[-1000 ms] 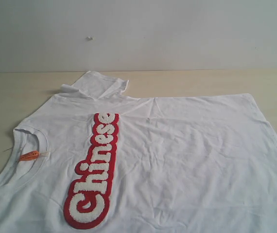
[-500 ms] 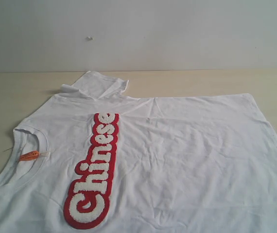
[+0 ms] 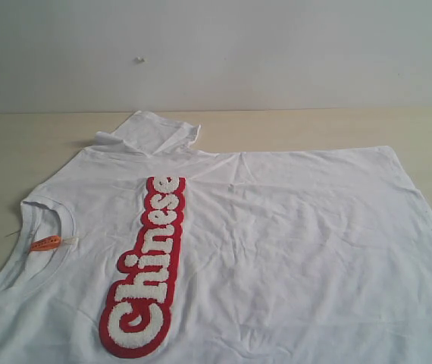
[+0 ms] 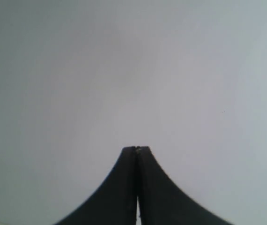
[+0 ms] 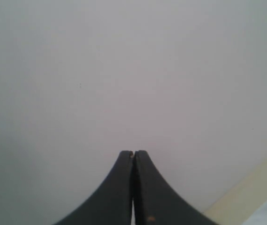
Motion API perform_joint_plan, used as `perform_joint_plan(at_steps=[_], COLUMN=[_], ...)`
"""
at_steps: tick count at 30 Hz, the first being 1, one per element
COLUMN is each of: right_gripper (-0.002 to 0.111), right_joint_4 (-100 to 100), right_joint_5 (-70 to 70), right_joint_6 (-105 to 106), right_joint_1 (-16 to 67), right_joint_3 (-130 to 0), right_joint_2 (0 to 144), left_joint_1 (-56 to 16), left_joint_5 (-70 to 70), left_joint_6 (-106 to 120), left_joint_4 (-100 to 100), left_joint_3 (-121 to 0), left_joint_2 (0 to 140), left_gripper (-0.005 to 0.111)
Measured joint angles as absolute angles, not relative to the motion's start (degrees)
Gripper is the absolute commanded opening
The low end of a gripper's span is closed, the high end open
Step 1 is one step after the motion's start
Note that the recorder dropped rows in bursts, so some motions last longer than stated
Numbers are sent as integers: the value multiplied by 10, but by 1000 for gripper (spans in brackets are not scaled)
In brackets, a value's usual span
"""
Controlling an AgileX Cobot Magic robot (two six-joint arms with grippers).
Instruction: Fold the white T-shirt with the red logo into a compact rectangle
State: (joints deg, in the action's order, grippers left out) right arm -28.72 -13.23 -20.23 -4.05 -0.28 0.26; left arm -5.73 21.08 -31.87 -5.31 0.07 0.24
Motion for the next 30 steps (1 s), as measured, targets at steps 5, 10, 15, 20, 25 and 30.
perform_joint_plan(at_steps=[5,10,15,20,25,30], right_gripper=[0,0,0,0,0,0], right_joint_4=[-287,-176,-18,42,102,211], right_joint_5=[-122,-85,18,144,244,323], right_joint_6=[-202,-202,-184,-39,38,48], right_joint_1=[-40,-40,-40,7,70,121], right_joint_3=[-3,-49,-201,-373,-475,-548], right_joint_2=[3,6,93,242,356,458], left_joint_1=[-57,-57,-57,-87,-139,-145], left_joint_5=[210,80,-86,-212,-246,-283], left_joint_6=[-320,-331,-293,-101,10,98], left_joint_4=[-53,-76,-172,-164,-157,-154], left_joint_3=[1,-102,-311,-484,-569,-638], left_joint_2=[2,36,210,486,628,707], left_gripper=[0,0,0,0,0,0])
